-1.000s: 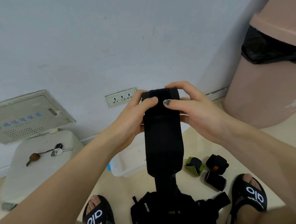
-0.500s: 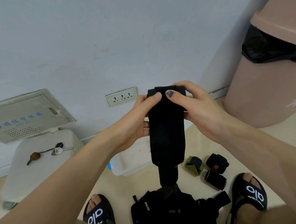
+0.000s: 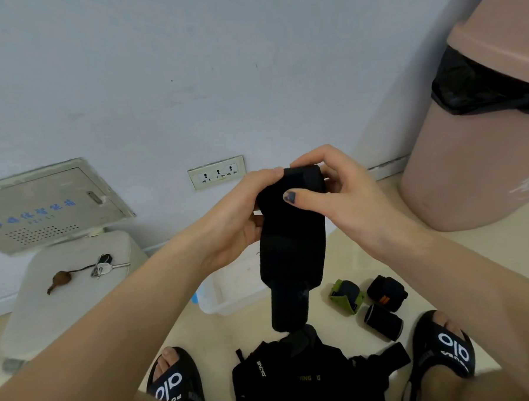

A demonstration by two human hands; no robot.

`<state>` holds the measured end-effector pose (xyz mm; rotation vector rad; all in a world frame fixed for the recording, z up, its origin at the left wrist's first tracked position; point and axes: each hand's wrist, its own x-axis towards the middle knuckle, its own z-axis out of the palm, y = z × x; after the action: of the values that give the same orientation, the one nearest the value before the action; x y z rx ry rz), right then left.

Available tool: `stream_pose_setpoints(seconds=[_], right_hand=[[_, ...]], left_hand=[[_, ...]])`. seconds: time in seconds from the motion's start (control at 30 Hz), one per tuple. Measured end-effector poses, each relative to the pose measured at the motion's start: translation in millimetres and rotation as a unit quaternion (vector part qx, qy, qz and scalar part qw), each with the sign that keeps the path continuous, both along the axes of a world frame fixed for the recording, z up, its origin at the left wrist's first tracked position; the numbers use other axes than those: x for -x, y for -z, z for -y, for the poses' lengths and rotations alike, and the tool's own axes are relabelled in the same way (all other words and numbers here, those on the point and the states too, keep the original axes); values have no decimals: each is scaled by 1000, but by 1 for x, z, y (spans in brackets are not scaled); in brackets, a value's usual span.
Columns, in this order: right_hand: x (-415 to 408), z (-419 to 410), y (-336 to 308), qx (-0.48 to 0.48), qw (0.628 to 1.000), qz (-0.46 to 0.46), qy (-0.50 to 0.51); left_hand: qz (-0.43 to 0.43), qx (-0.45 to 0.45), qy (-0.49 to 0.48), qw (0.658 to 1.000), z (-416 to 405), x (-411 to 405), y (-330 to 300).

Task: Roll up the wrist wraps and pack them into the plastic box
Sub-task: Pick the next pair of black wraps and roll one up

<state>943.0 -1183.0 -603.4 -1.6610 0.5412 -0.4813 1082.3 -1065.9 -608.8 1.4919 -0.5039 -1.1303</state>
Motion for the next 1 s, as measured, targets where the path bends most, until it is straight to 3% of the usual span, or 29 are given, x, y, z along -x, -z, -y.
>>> stream_pose_setpoints(seconds=[0.23,0.43,0.57,0.7,0.87,1.0], right_hand=[[3,5,-2,-41,998,-32,-23],[1,4,1,-123,990,-56,-33],[2,5,4,-93,995,-29,-23],[2,4,6,-76,997,-19,-8],[6,8,5,-48,999,9,-23],[10,3,5,39,998,11,-48]], left_hand=[[-1,22,-15,1000,1,-3,-2],[65,70,-18,995,1,-1,-2],[80,76,-10,994,0,4,-3],[107,-2,24,994,3,5,-2],[52,-7,15,998,2,2,-4],[38,-13,36,999,1,4,-2]])
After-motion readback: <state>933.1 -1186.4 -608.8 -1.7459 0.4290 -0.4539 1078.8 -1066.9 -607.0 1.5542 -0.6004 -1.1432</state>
